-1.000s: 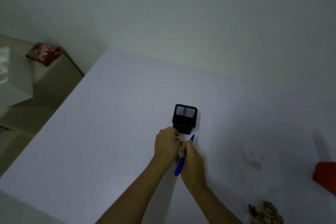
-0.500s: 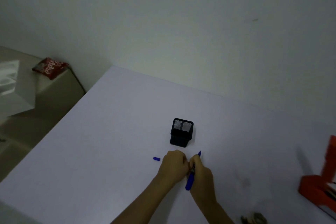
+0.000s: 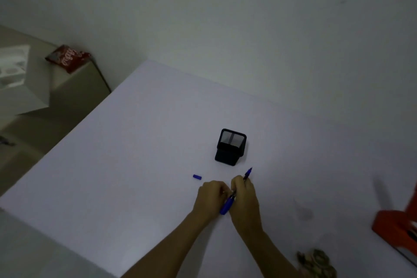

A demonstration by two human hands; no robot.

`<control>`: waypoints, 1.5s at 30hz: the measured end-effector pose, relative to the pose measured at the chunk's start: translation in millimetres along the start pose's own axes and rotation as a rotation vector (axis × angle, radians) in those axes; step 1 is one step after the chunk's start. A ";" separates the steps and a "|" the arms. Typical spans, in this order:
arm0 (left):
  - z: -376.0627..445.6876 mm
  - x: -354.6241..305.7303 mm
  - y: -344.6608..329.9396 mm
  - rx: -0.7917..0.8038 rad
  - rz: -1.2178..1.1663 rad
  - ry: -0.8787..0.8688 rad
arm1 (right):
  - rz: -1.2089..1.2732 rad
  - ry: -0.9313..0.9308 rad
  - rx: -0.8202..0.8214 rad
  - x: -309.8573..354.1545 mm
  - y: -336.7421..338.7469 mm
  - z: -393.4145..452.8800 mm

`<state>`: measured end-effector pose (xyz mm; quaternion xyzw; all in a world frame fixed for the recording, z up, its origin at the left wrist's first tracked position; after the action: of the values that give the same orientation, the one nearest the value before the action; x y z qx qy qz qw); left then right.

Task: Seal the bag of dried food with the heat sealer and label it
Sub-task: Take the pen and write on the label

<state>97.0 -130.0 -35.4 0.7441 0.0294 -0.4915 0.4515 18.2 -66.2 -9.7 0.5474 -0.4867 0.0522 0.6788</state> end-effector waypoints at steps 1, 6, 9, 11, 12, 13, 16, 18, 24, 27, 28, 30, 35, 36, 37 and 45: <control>-2.5 5.7 -3.1 -0.030 0.042 0.009 | 0.031 -0.004 0.052 -3.1 -10.0 -1.2; -2.6 18.1 -10.3 -0.115 0.149 -0.044 | 0.054 -0.076 0.171 -31.1 -32.6 3.1; 0.2 17.2 -11.2 -0.133 0.348 -0.120 | -0.048 -0.027 0.167 -39.9 -32.2 6.3; -3.7 18.4 -13.9 -0.150 0.401 -0.174 | -0.125 0.016 0.163 -40.7 -33.8 4.9; -7.2 18.9 -15.2 -0.168 0.412 -0.210 | -0.144 0.031 0.159 -39.9 -34.4 4.0; -11.5 19.4 -17.1 -0.174 0.425 -0.250 | -0.153 0.049 0.145 -38.3 -34.9 3.0; -26.1 23.5 -21.4 -0.188 0.459 -0.415 | -0.150 0.032 0.098 -35.0 -35.4 4.4; -32.2 32.0 -22.0 -0.200 0.484 -0.485 | -0.102 -0.012 0.085 -35.9 -36.6 8.0; -40.3 36.2 -22.9 -0.215 0.538 -0.562 | 0.164 0.106 -0.011 -20.3 -21.0 8.8; -38.5 33.3 -22.2 -0.212 0.551 -0.561 | 0.453 -0.038 0.049 -17.5 -23.6 12.3; -38.2 34.7 -22.7 -0.211 0.548 -0.555 | 0.501 -0.110 0.056 -22.3 -30.5 15.0; -38.8 36.7 -23.3 -0.222 0.530 -0.553 | 0.495 -0.177 0.042 -27.4 -37.9 20.4; -39.1 39.2 -25.7 -0.238 0.555 -0.548 | 0.376 -0.134 -0.073 -38.2 -38.4 35.2; -39.2 40.6 -26.9 -0.231 0.566 -0.541 | 0.374 -0.131 -0.075 -40.9 -39.7 37.3; -39.5 41.2 -28.5 -0.218 0.566 -0.537 | 0.374 -0.126 -0.068 -42.1 -41.5 37.8; -40.3 38.7 -27.0 -0.197 0.548 -0.503 | 0.337 -0.119 -0.070 -43.2 -48.3 39.0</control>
<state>132.2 -101.3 -77.8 0.5336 -0.2351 -0.5146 0.6287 1.3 -96.4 -77.0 0.4362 -0.6123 0.1158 0.6491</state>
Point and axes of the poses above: each hand's wrist, its own z-axis towards the middle knuckle, its own y-axis out of the back of the hand, x = y × z, the point moved 6 cm from there along z, towards the middle knuckle, and after that the axes turned 10 degrees about -y, right-handed, at the moved point
